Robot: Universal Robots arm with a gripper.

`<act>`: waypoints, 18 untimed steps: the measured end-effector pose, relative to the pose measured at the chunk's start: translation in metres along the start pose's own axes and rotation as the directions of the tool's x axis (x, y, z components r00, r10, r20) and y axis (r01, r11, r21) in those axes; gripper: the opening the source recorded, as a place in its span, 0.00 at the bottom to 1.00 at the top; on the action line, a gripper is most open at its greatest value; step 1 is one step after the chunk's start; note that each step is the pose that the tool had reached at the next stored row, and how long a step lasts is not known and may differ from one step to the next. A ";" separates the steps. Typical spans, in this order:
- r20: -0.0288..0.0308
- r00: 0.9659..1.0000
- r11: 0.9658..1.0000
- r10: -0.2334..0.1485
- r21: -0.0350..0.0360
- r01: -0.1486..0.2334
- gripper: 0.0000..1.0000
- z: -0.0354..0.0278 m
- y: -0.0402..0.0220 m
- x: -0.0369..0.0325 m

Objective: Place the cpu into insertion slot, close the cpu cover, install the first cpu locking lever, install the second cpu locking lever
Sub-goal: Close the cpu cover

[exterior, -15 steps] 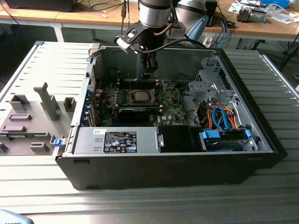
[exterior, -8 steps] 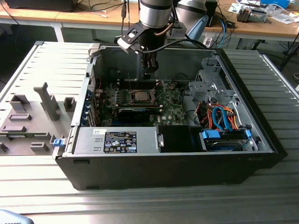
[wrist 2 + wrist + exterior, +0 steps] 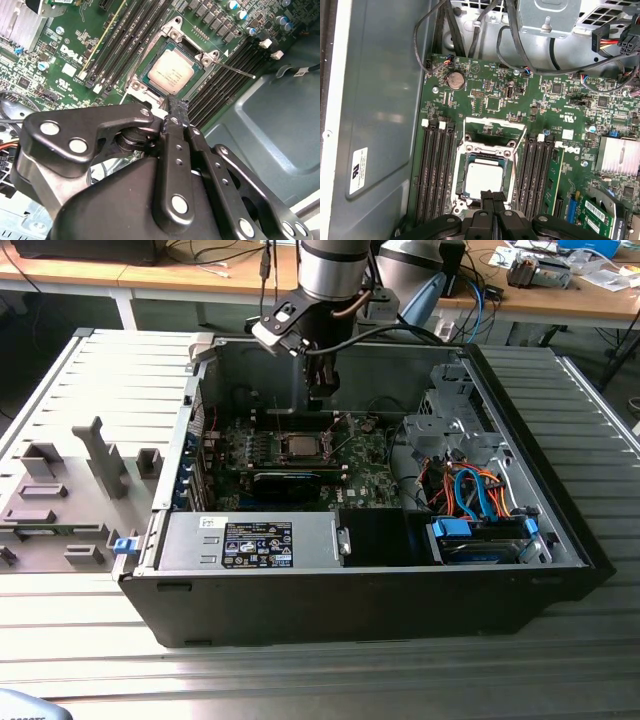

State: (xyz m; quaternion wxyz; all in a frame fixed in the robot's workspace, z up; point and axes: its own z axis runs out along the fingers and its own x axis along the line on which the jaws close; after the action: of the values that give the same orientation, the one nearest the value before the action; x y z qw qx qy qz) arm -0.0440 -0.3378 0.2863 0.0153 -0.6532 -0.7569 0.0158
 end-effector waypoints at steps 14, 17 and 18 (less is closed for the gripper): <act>0.000 1.000 1.000 0.000 0.000 0.000 0.11 0.0056 0.0041 -0.0006; 0.000 1.000 1.000 0.000 0.000 0.000 0.11 0.0055 0.0065 -0.0009; 0.000 1.000 1.000 0.000 0.000 0.000 0.11 0.0055 0.0071 -0.0010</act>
State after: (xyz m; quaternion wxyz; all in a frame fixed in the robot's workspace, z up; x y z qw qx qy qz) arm -0.0371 -0.3378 0.2805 0.0153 -0.6532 -0.7568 0.0158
